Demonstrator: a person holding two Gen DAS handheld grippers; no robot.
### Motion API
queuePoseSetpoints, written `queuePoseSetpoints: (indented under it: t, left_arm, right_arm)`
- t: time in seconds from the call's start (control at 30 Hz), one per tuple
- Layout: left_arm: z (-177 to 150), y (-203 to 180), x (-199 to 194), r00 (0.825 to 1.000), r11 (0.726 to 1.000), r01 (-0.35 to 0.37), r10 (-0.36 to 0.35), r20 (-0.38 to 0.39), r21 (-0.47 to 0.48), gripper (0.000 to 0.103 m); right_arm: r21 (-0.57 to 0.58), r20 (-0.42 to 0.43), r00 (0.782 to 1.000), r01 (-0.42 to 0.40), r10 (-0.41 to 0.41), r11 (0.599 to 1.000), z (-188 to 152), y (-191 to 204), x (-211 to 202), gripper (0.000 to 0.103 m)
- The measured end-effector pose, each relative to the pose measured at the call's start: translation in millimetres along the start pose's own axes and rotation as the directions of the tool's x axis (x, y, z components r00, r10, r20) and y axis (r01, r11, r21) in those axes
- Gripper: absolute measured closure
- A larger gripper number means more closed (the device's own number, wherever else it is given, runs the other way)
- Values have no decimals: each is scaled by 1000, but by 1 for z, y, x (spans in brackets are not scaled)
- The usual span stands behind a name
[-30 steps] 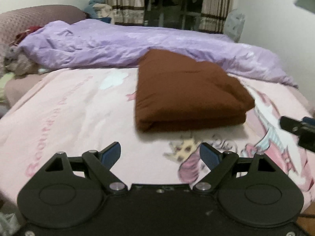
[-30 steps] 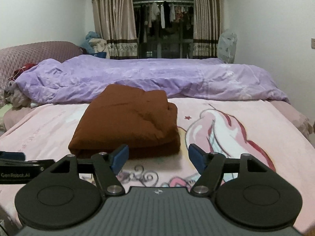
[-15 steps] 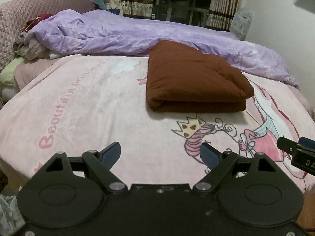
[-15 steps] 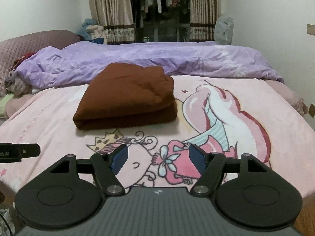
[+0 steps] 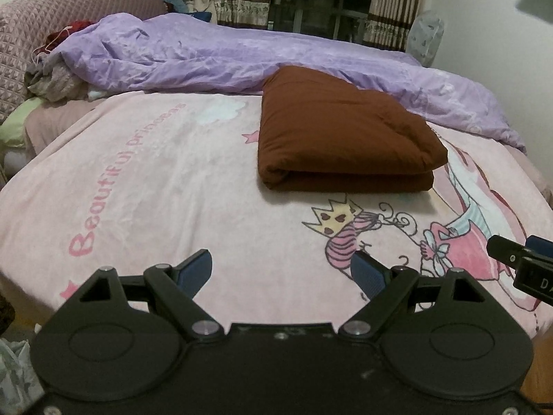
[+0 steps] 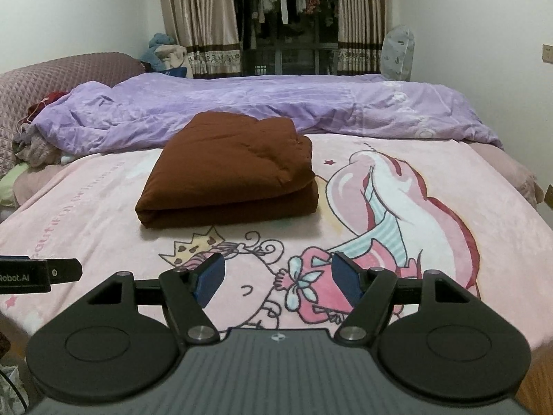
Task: Fold large clothes
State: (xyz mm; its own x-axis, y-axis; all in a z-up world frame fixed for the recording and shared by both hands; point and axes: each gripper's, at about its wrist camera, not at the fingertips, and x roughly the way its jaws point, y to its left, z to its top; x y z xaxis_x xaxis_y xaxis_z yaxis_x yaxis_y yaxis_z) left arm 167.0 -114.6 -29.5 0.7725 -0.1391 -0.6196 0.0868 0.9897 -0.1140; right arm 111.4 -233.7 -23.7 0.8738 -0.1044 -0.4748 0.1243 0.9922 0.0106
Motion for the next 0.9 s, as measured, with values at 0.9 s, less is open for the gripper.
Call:
queuePoseSetpoints:
  t: [0.9]
  left_arm:
    - [-4, -3, 1, 1000, 1000, -10, 10, -13, 18, 14]
  right_arm:
    - [-7, -17, 1000, 11, -11, 1000, -3, -2, 4, 20]
